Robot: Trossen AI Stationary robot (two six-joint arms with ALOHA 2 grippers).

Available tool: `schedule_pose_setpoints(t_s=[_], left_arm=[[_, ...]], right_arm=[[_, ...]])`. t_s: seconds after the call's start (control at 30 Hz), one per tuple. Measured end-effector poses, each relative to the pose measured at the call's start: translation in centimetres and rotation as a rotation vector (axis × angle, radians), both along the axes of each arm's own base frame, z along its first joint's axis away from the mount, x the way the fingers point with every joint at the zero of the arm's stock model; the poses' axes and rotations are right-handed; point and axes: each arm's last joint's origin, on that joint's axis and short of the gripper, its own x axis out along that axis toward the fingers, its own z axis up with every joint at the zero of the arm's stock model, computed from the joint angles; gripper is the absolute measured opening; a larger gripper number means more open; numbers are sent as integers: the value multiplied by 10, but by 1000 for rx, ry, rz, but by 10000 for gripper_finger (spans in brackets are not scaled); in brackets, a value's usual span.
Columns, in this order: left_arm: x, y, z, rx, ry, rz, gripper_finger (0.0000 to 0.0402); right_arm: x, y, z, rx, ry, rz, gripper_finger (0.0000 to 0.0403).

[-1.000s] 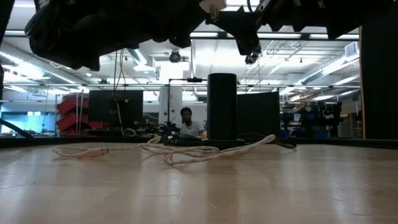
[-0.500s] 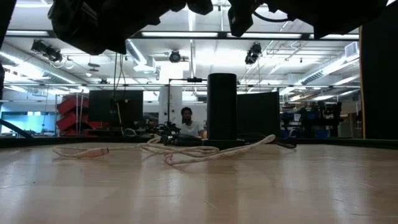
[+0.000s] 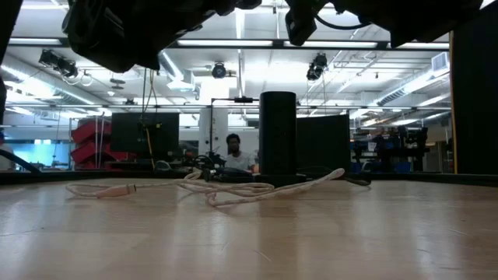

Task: Plug in charger
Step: Insert the charger cable into the charger adapter

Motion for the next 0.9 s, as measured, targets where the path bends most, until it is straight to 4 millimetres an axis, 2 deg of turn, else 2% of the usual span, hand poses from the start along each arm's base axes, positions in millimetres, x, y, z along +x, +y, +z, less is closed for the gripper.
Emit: schedule_pose_setpoints(t_s=[0.1, 0.2, 0.3, 0.47, 0.9], left_arm=[[-13, 5, 1, -22, -104, 27, 153], [-23, 7, -3, -8, -83, 29, 153], [-25, 10, -4, -14, -74, 11, 153], [-16, 12, -8, 0, -15, 13, 153], [14, 17, 11, 60, 28, 45, 153]], right_arm=[[1, -4, -9, 6, 75, 9, 289], [2, -5, -8, 6, 71, 1, 300], [2, -6, -7, 6, 67, -29, 309], [2, -7, -2, 17, 10, -37, 316], [0, -5, 2, 24, -32, -9, 308]])
